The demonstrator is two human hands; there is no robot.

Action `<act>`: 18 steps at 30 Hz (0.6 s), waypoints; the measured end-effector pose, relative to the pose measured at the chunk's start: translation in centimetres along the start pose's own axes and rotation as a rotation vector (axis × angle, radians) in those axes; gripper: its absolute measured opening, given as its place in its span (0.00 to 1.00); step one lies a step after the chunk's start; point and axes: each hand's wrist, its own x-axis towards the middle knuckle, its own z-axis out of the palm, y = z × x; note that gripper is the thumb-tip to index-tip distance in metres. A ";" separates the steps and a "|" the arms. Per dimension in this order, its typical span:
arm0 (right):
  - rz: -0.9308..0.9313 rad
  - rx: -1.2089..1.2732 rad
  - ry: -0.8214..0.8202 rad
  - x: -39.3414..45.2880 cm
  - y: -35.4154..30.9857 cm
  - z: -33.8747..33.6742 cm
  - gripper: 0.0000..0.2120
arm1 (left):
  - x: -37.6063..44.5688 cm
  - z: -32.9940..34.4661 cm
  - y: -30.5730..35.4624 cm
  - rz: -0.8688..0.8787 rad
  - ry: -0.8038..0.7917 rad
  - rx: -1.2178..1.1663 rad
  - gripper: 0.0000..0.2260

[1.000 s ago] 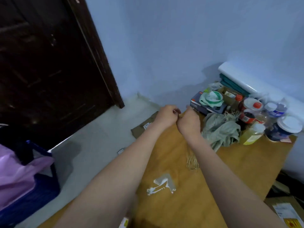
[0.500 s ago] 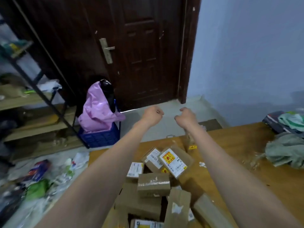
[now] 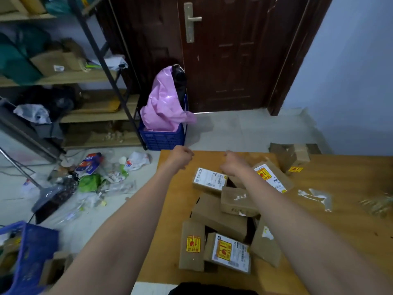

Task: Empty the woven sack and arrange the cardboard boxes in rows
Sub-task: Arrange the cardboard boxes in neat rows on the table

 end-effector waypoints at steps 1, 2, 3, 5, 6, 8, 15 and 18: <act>0.003 -0.014 -0.021 0.4 -0.2 0.8 0.22 | 0.2 -0.1 -0.7 -0.013 -0.004 -0.013 0.12; 0.013 -0.027 -0.040 0.9 -0.5 1.6 0.23 | 0.5 -0.2 -1.2 -0.020 -0.003 -0.021 0.12; 0.025 -0.040 -0.059 1.4 -0.6 2.2 0.25 | 0.9 -0.3 -1.6 -0.028 -0.005 -0.029 0.11; 0.046 -0.068 -0.097 2.4 -1.0 3.1 0.29 | 1.9 -0.3 -2.5 -0.045 -0.009 -0.036 0.11; 0.050 -0.077 -0.115 2.9 -1.1 3.5 0.31 | 2.4 -0.3 -2.9 -0.053 -0.012 -0.035 0.11; 0.058 -0.111 -0.145 4.1 -1.2 4.4 0.34 | 3.6 -0.1 -3.7 -0.073 -0.030 -0.033 0.11; 0.149 -0.339 -0.184 7.9 -0.9 7.7 0.38 | 7.9 1.3 -6.7 -0.146 -0.120 -0.015 0.12; 0.161 -0.416 -0.228 9.4 -0.5 9.2 0.40 | 9.5 1.9 -7.7 -0.172 -0.143 -0.014 0.12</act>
